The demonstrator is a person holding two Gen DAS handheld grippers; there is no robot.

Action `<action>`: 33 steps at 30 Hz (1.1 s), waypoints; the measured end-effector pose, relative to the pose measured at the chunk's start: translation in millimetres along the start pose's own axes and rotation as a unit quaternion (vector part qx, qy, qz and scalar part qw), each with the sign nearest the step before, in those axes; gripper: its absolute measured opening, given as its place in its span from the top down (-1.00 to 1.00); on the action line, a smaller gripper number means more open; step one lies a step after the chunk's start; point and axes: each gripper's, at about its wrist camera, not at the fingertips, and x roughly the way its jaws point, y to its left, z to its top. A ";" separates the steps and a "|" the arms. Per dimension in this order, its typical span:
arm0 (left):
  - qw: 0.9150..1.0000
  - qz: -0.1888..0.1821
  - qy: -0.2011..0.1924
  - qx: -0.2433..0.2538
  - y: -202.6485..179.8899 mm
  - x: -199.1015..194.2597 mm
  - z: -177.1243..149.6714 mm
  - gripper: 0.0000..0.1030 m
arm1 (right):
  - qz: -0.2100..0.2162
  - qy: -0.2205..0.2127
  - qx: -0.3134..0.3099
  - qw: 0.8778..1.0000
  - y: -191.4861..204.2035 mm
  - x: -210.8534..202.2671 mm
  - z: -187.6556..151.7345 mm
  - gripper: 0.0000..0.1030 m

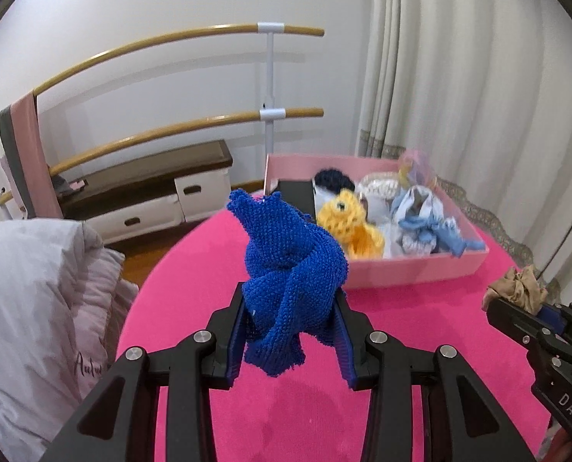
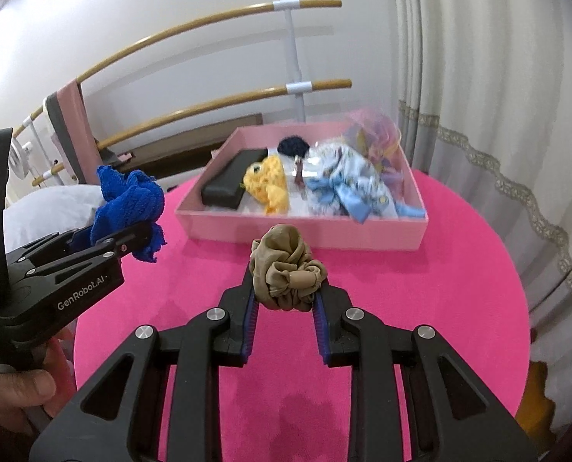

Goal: Organize soft objects
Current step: 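Lift and carry the blue cloth and tan scrunchie over the pink box with both tools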

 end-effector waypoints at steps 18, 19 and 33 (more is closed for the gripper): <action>0.999 -0.001 -0.054 0.009 -5.7 22.4 101.2 0.28 | 0.012 -0.049 -0.026 0.998 -3.8 13.7 102.2 0.54; 0.998 -0.002 -0.056 0.010 -6.7 26.5 108.2 0.28 | 0.011 -0.050 -0.027 0.998 -5.0 17.9 108.9 0.54; 0.999 -0.015 -0.038 0.019 -26.2 121.4 173.6 0.28 | 0.006 -0.026 -0.030 0.999 -13.9 86.6 160.2 0.54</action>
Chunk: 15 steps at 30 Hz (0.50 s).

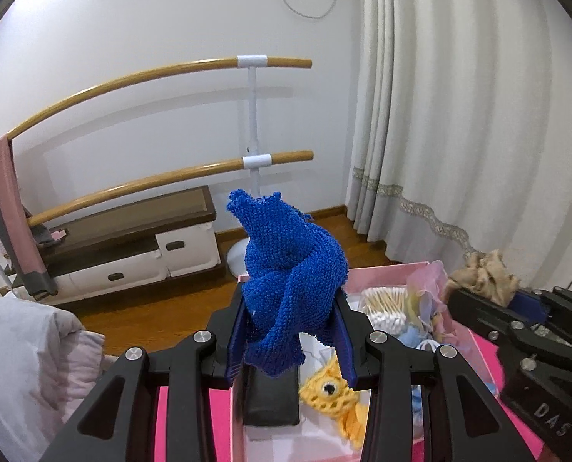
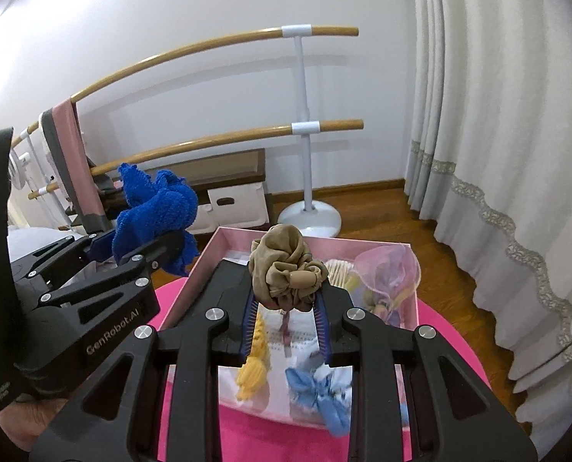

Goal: Organize soft objects
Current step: 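Lift and carry the blue cloth and tan scrunchie over the pink box with both tools, then open both tools to drop the blue cloth and scrunchie into the box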

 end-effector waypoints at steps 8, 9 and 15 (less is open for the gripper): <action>0.999 -0.014 0.032 -0.007 8.5 67.8 26.8 0.28 | 0.001 0.026 0.008 1.000 -12.7 40.0 3.0 0.54; 0.999 -0.015 0.036 -0.008 10.4 75.1 29.9 0.28 | 0.002 0.029 0.009 1.000 -14.5 43.1 2.8 0.54; 0.998 -0.026 0.065 -0.008 14.3 124.0 50.0 0.23 | 0.000 0.056 0.022 0.998 -26.8 72.7 -0.2 0.52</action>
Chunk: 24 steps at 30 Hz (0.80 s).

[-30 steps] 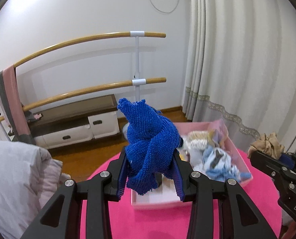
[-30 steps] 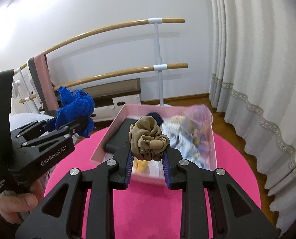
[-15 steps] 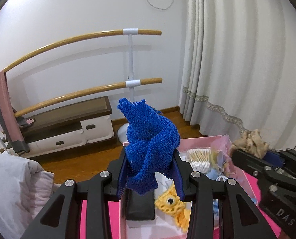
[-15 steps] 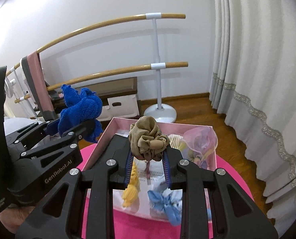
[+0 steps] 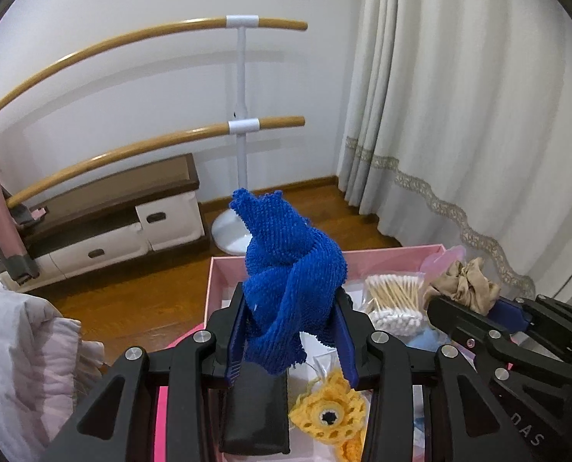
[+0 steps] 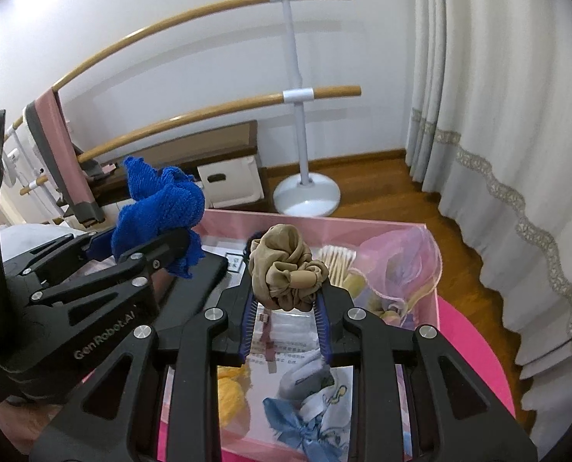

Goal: Organize soft objects
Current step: 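Open both tools to drop the blue cloth and scrunchie into the box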

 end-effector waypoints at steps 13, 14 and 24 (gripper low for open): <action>0.999 0.039 -0.032 -0.014 16.0 8.4 25.5 -0.77 | 0.007 -0.012 0.036 0.999 -18.3 -3.0 -4.7 -0.98; 0.998 0.044 -0.039 -0.012 15.3 3.6 23.6 -0.83 | 0.012 -0.017 0.041 0.999 -18.7 -8.0 -5.2 -1.00; 0.989 0.103 -0.107 0.011 -4.6 -58.5 5.7 -1.00 | -0.007 -0.061 0.062 0.996 -2.6 -70.2 -16.8 -1.00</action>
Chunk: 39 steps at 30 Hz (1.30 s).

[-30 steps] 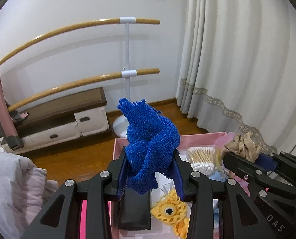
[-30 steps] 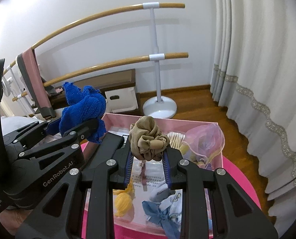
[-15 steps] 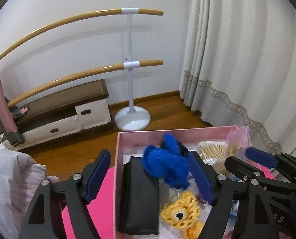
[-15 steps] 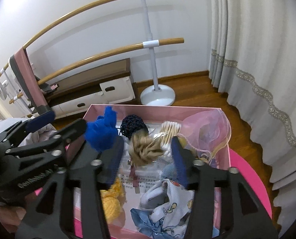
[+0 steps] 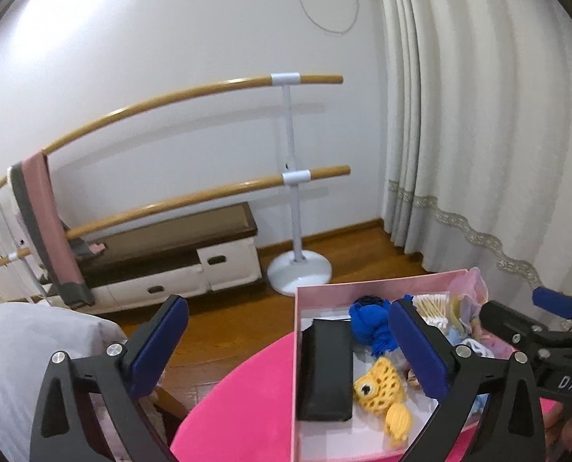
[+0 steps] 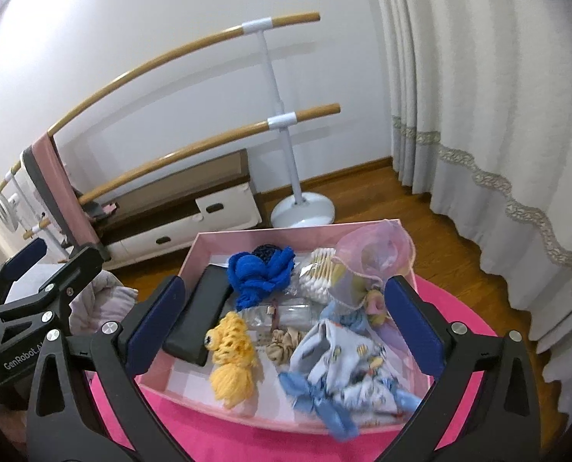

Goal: Organize soft objects

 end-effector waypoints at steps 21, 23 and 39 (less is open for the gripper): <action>0.997 -0.011 -0.067 -0.029 28.6 -271.9 -184.2 -1.00 | -0.063 -0.096 -0.014 0.993 42.8 -216.2 -103.6 -1.00; 0.998 -0.010 -0.062 -0.028 30.7 -290.9 -198.3 -1.00 | -0.064 -0.100 -0.013 0.993 46.5 -231.7 -118.3 -1.00; 0.998 -0.018 -0.062 -0.027 38.4 -464.0 -254.6 -1.00 | -0.080 -0.136 -0.011 0.987 56.7 -314.5 -200.0 -1.00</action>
